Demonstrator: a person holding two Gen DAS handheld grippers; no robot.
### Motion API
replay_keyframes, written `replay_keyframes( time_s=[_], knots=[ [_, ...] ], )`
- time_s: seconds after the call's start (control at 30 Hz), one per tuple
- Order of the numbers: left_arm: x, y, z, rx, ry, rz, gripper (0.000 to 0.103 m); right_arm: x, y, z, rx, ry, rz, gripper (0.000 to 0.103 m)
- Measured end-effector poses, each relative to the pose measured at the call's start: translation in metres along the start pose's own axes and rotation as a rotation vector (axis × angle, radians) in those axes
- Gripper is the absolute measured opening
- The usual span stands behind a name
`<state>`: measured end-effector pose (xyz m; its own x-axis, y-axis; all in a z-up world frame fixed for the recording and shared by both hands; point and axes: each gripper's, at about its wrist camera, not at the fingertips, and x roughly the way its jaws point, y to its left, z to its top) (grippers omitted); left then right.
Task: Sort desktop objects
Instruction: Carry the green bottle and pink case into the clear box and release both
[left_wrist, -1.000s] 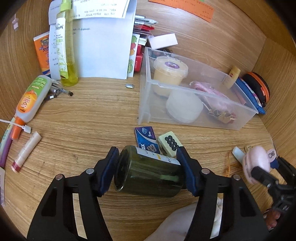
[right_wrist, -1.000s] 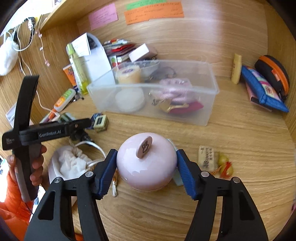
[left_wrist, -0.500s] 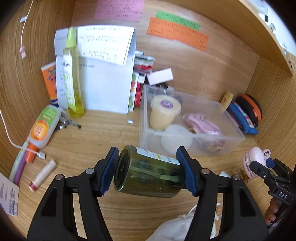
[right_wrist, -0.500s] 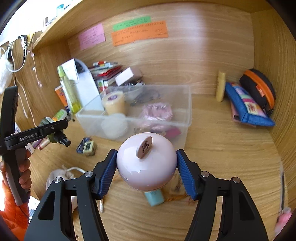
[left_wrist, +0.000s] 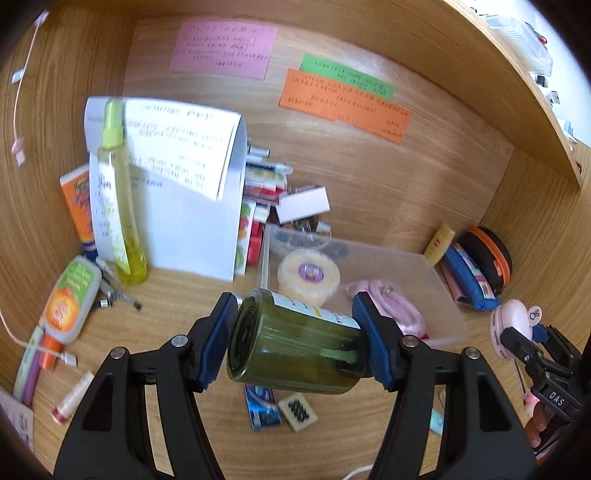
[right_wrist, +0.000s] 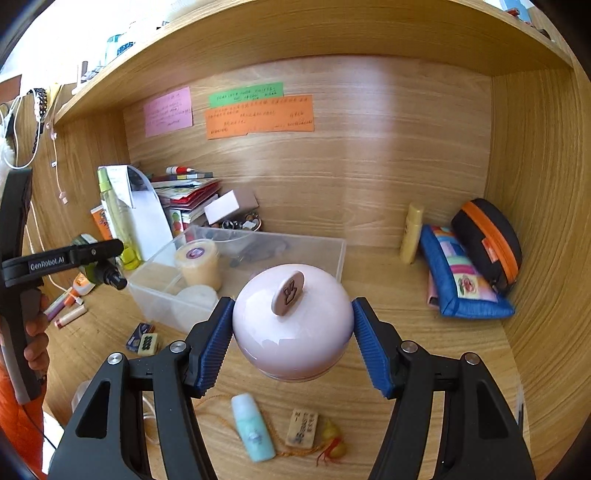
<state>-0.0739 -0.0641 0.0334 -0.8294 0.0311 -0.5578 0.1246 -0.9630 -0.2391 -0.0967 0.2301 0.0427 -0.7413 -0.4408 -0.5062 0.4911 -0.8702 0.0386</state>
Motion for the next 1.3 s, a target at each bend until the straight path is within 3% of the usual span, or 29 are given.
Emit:
replay_keyframes(
  time_s=[0.5,0.87,1.1,1.3],
  knots=[
    [0.069,-0.013,0.008,0.036,0.106,0.034,0.064,0.062,0.008,0.03,-0.046,0.046,0.035,0.061],
    [0.076,-0.033,-0.004,0.168,0.071,0.122,0.064,0.108,0.006,0.012,-0.022,0.153,0.042,0.061],
    [0.084,-0.035,-0.008,0.191,0.116,0.108,0.065,0.113,0.009,0.007,-0.037,0.171,0.037,0.061],
    [0.081,-0.033,-0.008,0.188,0.122,0.079,0.075,0.114,0.013,0.006,-0.056,0.169,0.02,0.063]
  ],
)
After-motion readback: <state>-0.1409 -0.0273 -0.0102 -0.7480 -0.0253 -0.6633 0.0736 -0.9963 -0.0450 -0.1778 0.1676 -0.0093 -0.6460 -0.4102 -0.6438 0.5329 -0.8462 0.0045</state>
